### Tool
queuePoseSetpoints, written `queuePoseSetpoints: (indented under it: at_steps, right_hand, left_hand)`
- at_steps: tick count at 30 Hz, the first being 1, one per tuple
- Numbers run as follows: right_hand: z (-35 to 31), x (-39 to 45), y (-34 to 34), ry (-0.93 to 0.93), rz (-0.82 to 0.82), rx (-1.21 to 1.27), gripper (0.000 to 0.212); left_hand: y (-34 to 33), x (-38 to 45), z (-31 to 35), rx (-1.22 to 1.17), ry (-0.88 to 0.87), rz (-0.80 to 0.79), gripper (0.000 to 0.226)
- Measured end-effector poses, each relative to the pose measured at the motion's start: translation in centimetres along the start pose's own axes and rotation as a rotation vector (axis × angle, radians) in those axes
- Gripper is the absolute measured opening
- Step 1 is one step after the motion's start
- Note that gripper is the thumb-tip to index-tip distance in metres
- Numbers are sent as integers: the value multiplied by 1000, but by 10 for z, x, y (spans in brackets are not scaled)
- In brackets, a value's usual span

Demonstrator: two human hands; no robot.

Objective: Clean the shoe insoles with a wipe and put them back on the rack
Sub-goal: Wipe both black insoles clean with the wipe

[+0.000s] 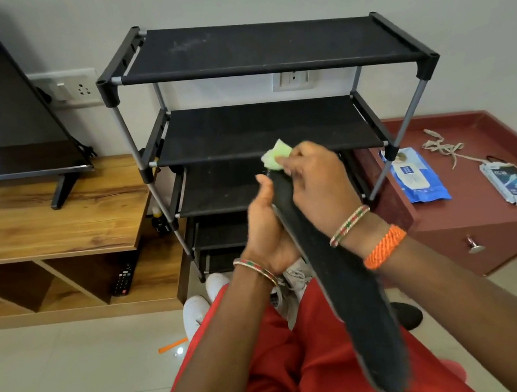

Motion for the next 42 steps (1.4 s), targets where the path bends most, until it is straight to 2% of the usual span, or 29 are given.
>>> queuePoseSetpoints:
  at_steps: [2, 5, 8, 13, 19, 21, 25, 27, 32, 35, 38, 40, 42]
  right_hand:
    - [1, 14, 5, -5, -16, 10, 24]
    - [3, 0, 9, 60, -93, -1, 27]
    - [8, -17, 8, 43, -142, -22, 28]
    - [6, -1, 10, 46, -10, 44, 25]
    - [6, -33, 6, 94, -86, -44, 33]
    - [9, -28, 6, 66, -76, -43, 31]
    - [6, -8, 12, 86, 76, 25, 28]
    - [1, -5, 13, 100, 91, 29, 28]
    - [1, -13, 9, 161, 6, 100, 26]
    - [-6, -39, -4, 246, -160, 185, 23]
    - [-4, -45, -9, 256, -307, 254, 25]
    - [3, -29, -2, 276, -280, 237, 30]
    - [6, -10, 6, 314, -185, 142, 31]
  left_hand:
    - [-8, -4, -6, 19, 36, 15, 71]
    - [-1, 1, 18, -21, -58, 76, 75]
    - [7, 9, 26, 16, -87, 94, 73]
    - [1, 1, 8, 124, -29, 43, 68]
    - [7, 4, 44, 78, -176, -31, 64]
    - [5, 4, 40, 101, -163, -34, 65]
    - [4, 0, 22, 131, -70, 17, 69]
    - [5, -4, 20, 144, -39, 24, 70]
    - [4, -2, 28, 117, -59, -27, 69]
    - [6, 0, 33, 2, -87, -55, 67]
    - [12, 0, 27, -41, -57, -33, 66]
    - [9, -2, 19, -2, -30, -19, 68]
    - [7, -5, 12, 49, 1, -3, 69]
Point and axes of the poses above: each hand's wrist, its own x-axis towards the middle knuckle, its own y-axis out of the back of the hand, z = x × y, the point moved 4 cm from there along x, towards the middle knuckle, and after that the axes turned 6 degrees about -y, right-handed, at the moved point
